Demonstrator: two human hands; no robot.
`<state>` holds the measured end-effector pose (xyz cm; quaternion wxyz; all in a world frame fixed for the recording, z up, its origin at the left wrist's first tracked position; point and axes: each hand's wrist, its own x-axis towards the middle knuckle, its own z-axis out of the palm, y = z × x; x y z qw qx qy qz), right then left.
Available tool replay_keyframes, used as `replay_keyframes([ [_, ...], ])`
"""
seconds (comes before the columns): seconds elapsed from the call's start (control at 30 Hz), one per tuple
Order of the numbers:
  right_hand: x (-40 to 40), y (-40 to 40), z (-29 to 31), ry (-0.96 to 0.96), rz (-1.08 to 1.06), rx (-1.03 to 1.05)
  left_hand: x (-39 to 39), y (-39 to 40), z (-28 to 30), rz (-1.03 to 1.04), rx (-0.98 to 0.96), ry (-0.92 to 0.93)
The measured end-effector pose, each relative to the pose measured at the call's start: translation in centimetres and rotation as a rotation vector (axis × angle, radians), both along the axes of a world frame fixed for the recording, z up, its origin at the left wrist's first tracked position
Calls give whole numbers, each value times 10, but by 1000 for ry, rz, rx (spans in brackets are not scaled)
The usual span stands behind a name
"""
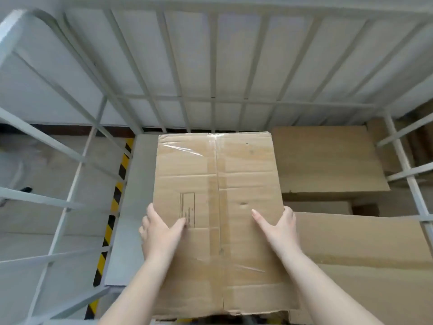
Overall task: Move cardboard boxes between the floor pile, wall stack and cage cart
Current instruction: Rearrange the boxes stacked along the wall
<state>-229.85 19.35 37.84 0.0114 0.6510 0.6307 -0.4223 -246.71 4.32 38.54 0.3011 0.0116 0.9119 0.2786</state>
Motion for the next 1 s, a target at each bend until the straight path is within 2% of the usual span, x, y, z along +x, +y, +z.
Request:
replay_keyframes([
  [0.13, -6, 1, -26, -53, -7, 117, -7, -7, -27, -58, 3, 81],
  [0.2, 1, 2, -30, -15, -4, 91, -11, -15, -29, -64, 39, 4],
  [0.3, 11, 4, -28, 63, 58, 51, -13, -41, -23, 59, 109, -303],
  [0.37, 5, 15, -24, 69, 160, 130, -11, -62, -19, 164, 30, -560],
  [0.47, -30, 39, -18, -25, 403, 310, -3, -84, -10, 411, 2, -1015],
  [0.5, -46, 46, -16, -88, 495, 334, 2, -86, -7, 466, 17, -1078],
  [0.6, -94, 65, -13, -238, 683, 330, 6, -84, -11, 463, -5, -968],
  [0.73, -119, 80, -18, -307, 696, 332, -13, -68, -10, 387, -11, -727],
  [0.9, -121, 91, -24, -358, 654, 379, -64, -41, -12, 363, 34, -207],
  [1.0, -126, 110, -23, -350, 624, 372, -92, -19, -16, 385, 196, 73],
])
